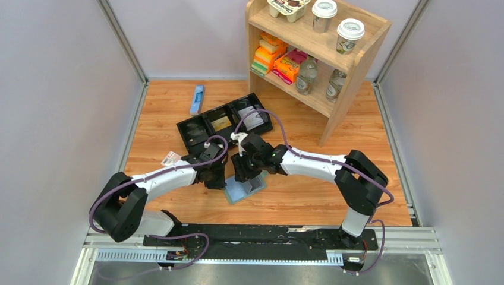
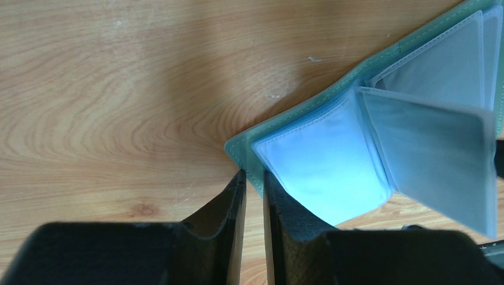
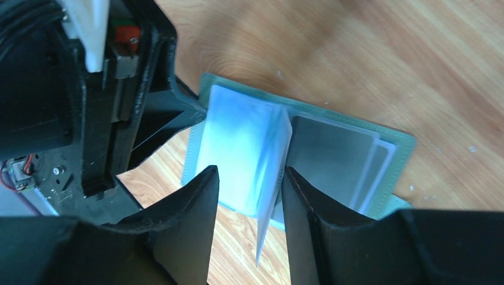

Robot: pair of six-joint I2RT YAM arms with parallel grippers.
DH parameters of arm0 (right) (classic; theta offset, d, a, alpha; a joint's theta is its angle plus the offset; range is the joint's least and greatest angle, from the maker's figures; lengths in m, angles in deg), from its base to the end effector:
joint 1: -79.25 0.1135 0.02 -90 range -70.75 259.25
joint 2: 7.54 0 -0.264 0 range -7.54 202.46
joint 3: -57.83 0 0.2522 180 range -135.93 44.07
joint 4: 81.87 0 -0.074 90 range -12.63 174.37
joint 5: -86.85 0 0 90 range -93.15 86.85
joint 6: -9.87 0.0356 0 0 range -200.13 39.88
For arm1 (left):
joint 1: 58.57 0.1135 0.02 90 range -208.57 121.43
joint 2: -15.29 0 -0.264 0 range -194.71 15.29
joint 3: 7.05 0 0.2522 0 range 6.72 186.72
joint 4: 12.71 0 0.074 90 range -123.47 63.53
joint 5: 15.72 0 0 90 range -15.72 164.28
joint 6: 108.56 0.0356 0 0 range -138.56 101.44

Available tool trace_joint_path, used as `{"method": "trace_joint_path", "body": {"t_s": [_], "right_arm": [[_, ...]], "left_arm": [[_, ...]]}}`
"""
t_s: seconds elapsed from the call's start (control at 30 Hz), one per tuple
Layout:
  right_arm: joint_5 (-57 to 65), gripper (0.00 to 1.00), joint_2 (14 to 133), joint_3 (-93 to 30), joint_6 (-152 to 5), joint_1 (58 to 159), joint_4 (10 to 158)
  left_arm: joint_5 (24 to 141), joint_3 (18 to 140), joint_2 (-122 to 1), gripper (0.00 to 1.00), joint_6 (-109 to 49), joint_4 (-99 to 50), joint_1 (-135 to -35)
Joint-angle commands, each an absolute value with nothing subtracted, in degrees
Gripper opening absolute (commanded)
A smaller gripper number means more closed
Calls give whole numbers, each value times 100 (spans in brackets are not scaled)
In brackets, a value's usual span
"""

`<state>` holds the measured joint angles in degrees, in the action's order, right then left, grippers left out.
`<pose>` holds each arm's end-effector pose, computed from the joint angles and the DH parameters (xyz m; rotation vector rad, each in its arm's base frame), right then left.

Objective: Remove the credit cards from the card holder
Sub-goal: Remove the credit card from the card holder.

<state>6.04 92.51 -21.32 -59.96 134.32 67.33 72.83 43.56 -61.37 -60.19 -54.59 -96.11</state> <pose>0.2068 0.3060 0.1978 -0.8535 2.4720 0.7206 0.1804 -0.1375 0.1581 -0.1072 2.8091 -0.3219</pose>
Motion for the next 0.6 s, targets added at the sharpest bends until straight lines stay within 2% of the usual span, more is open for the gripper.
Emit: {"method": "trace_joint_path", "body": {"t_s": [0.0, 0.17, 0.3, 0.47, 0.57], "right_arm": [[1213, 45, 9028, -2062, -5929, 13488, 7153], [1715, 45, 9388, -2185, -5947, 13523, 7259], [1926, 50, 9678, -2378, -5991, 13523, 7084], [1646, 53, 9670, -2335, -5974, 13480, 7039], [1391, 50, 9556, -2168, -5842, 13383, 7145]], "left_arm": [[7393, 4372, -6187, 24, -5969, -5231, -9654], [7358, 4354, -6117, 24, -5996, -5266, -9654], [7279, 4293, -5968, 24, -6048, -5266, -9645], [7165, 4249, -5810, 26, -6092, -5336, -9654], [6954, 4205, -5547, 28, -6162, -5450, -9654]]}}
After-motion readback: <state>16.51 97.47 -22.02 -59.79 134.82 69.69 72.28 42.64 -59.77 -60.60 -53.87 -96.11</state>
